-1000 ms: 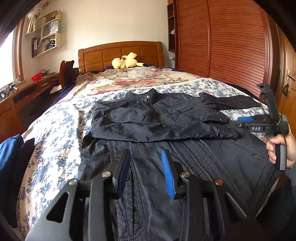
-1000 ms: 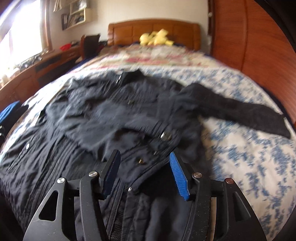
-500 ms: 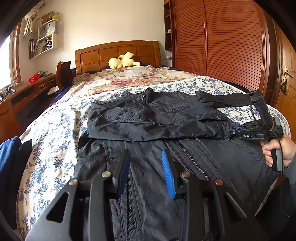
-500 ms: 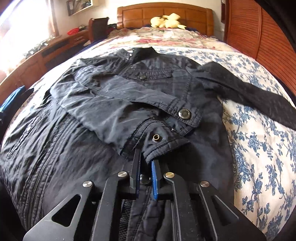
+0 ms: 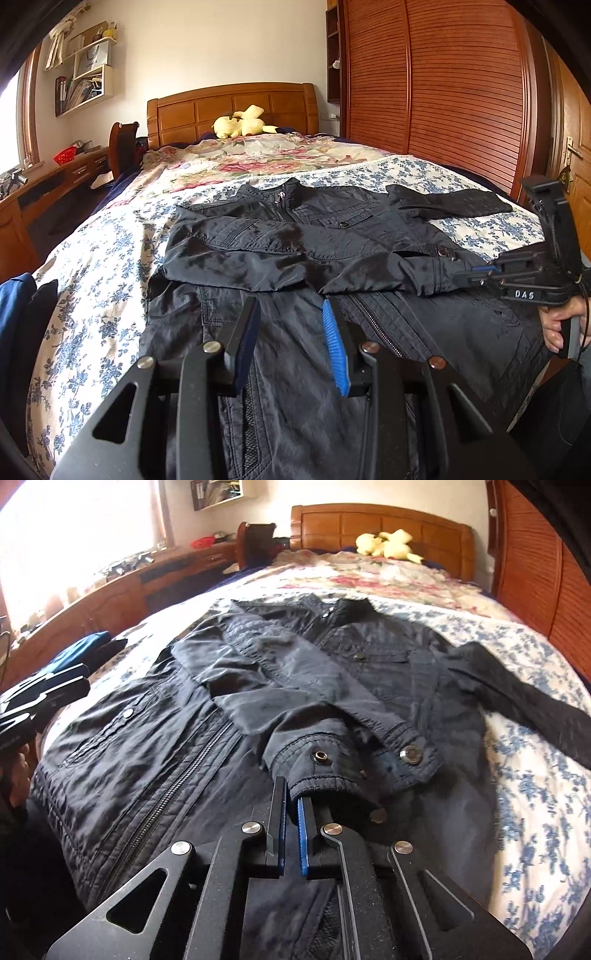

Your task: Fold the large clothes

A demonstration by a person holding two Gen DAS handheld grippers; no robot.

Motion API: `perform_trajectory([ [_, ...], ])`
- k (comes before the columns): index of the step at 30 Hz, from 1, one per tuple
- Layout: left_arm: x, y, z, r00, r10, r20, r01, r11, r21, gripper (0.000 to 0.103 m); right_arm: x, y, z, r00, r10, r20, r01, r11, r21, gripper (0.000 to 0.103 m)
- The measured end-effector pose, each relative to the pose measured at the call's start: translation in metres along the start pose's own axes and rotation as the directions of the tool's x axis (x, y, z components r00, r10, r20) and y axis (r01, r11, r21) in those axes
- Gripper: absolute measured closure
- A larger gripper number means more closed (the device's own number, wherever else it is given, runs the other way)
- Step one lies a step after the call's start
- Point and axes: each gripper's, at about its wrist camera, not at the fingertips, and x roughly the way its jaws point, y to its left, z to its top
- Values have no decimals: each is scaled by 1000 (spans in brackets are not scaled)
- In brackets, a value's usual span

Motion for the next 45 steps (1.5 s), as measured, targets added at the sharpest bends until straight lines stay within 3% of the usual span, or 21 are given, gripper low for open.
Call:
perform_trajectory([
  [3, 2, -3, 2, 1000, -8, -3, 8, 1000, -2, 69, -4, -2, 2, 1000, -17, 14, 17, 1000, -5, 98],
  [6, 3, -7, 4, 1000, -10, 3, 10, 1000, -7, 69, -8, -4, 6, 999, -37, 39, 37, 999, 7, 89],
  [7, 4, -8, 5, 1000, -8, 1, 8, 1000, -8, 69, -10, -5, 7, 998, -39, 45, 39, 999, 10, 81],
  [8, 4, -9, 5, 1000, -5, -3, 5, 1000, -8, 69, -11, -6, 8, 998, -46, 51, 46, 999, 11, 65],
  [10, 6, -12, 6, 1000, 0, -6, 0, 1000, 1, 69, -14, -7, 9, 996, -64, 69, 63, 998, 15, 50],
  [16, 9, -20, 11, 1000, 12, -18, -11, 1000, 27, 69, -23, -14, 12, 990, -84, 112, 81, 996, 26, 49],
  [25, 25, -22, 26, 1000, 5, -11, -5, 1000, 26, 69, -11, -27, 7, 991, -92, 102, 88, 995, 46, 49],
  [40, 119, -38, 49, 996, -69, -49, 70, 998, 11, 69, 1, -56, -3, 982, -151, 109, 138, 983, 124, 49],
  [45, 134, -41, 38, 996, -74, -42, 74, 997, 15, 69, -1, -69, -5, 979, -158, 132, 132, 973, 190, 40],
])
